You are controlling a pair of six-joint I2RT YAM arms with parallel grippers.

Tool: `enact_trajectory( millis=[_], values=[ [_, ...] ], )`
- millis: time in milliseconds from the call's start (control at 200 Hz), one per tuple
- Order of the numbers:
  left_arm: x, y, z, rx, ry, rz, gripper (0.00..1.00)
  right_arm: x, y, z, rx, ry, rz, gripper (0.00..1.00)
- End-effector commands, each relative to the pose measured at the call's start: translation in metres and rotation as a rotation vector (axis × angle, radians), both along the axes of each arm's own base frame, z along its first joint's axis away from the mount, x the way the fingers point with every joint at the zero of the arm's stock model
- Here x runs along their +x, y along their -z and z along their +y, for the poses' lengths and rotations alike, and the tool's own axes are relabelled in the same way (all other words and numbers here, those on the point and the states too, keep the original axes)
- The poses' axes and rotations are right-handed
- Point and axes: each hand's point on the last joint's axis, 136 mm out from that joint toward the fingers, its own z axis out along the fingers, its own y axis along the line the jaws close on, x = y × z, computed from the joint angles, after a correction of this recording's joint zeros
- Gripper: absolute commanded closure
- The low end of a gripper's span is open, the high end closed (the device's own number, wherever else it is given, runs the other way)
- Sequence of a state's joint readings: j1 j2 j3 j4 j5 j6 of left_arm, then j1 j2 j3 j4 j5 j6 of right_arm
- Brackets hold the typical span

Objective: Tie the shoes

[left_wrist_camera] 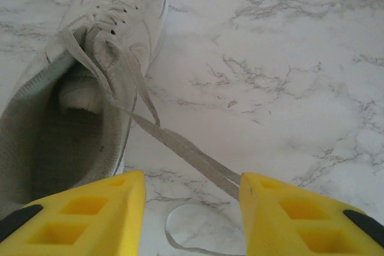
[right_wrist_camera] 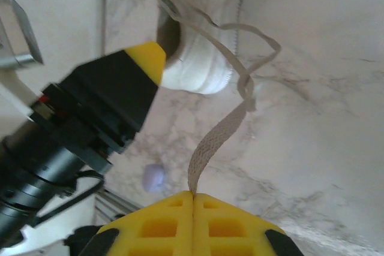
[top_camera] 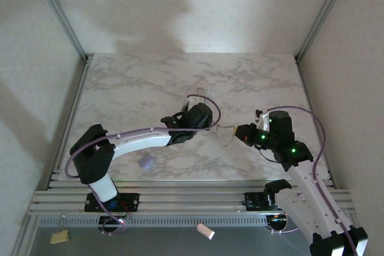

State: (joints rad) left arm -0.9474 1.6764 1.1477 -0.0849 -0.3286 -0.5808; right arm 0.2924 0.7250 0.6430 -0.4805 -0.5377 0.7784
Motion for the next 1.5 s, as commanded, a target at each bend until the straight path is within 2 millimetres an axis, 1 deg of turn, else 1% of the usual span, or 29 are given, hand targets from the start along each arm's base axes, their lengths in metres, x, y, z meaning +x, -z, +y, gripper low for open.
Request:
enact_trajectory(
  millis=[0, 90, 145, 150, 200, 265, 365, 385, 425, 521, 616, 636, 766, 826, 941, 1066, 1151, 1321, 1416, 1497],
  values=[
    [0.011, -0.039, 0.007, -0.061, 0.012, -0.098, 0.56, 0.007, -0.026, 0.005, 0.087, 0.031, -0.013, 1.00],
    [0.005, -0.050, 0.003, -0.111, 0.067, -0.131, 0.56, 0.011, -0.032, 0.003, 0.103, 0.064, -0.021, 1.00],
    [-0.001, -0.052, 0.004, -0.132, 0.106, -0.158, 0.53, 0.014, -0.035, 0.000, 0.106, 0.092, -0.026, 1.00],
    [-0.001, -0.054, 0.003, -0.137, 0.109, -0.164, 0.53, 0.014, -0.035, 0.000, 0.107, 0.093, -0.028, 1.00],
    [-0.006, -0.052, 0.004, -0.143, 0.149, -0.183, 0.46, 0.016, -0.037, -0.003, 0.110, 0.118, -0.029, 1.00],
    [-0.018, -0.054, -0.005, -0.158, 0.273, -0.206, 0.36, 0.020, -0.039, -0.007, 0.112, 0.162, -0.023, 1.00],
    [-0.040, -0.062, -0.016, -0.169, 0.449, -0.259, 0.28, 0.025, -0.041, -0.009, 0.160, 0.216, 0.004, 1.00],
    [-0.045, -0.070, -0.020, -0.184, 0.488, -0.294, 0.25, 0.026, -0.042, -0.009, 0.172, 0.223, 0.008, 1.00],
    [-0.055, -0.075, -0.023, -0.186, 0.557, -0.330, 0.21, 0.028, -0.043, -0.010, 0.185, 0.241, 0.015, 1.00],
    [-0.073, -0.088, -0.030, -0.178, 0.686, -0.391, 0.17, 0.031, -0.049, -0.013, 0.205, 0.285, 0.024, 1.00],
    [-0.076, -0.092, -0.039, -0.148, 0.732, -0.388, 0.16, 0.033, -0.056, -0.012, 0.239, 0.296, 0.025, 1.00],
    [-0.078, -0.088, -0.042, -0.133, 0.747, -0.369, 0.17, 0.034, -0.057, -0.011, 0.246, 0.296, 0.025, 1.00],
    [-0.095, -0.078, -0.062, -0.097, 0.848, -0.337, 0.18, 0.034, -0.060, -0.007, 0.275, 0.279, 0.044, 1.00],
    [-0.098, -0.075, -0.068, -0.091, 0.864, -0.330, 0.19, 0.034, -0.060, -0.005, 0.281, 0.271, 0.050, 1.00],
    [-0.095, -0.072, -0.075, -0.089, 0.870, -0.311, 0.23, 0.031, -0.061, -0.004, 0.286, 0.264, 0.046, 1.00],
    [-0.093, -0.074, -0.086, -0.091, 0.886, -0.295, 0.23, 0.029, -0.059, -0.003, 0.281, 0.255, 0.052, 1.00],
    [-0.090, -0.071, -0.091, -0.082, 0.889, -0.281, 0.23, 0.029, -0.059, -0.001, 0.281, 0.247, 0.053, 1.00],
    [-0.091, -0.067, -0.102, -0.078, 0.917, -0.256, 0.24, 0.028, -0.058, 0.000, 0.278, 0.238, 0.056, 1.00],
    [-0.087, -0.065, -0.104, -0.071, 0.903, -0.255, 0.27, 0.027, -0.058, 0.001, 0.278, 0.233, 0.059, 1.00],
    [-0.082, -0.065, -0.104, -0.062, 0.878, -0.260, 0.36, 0.026, -0.057, 0.002, 0.277, 0.230, 0.059, 1.00]
  ],
)
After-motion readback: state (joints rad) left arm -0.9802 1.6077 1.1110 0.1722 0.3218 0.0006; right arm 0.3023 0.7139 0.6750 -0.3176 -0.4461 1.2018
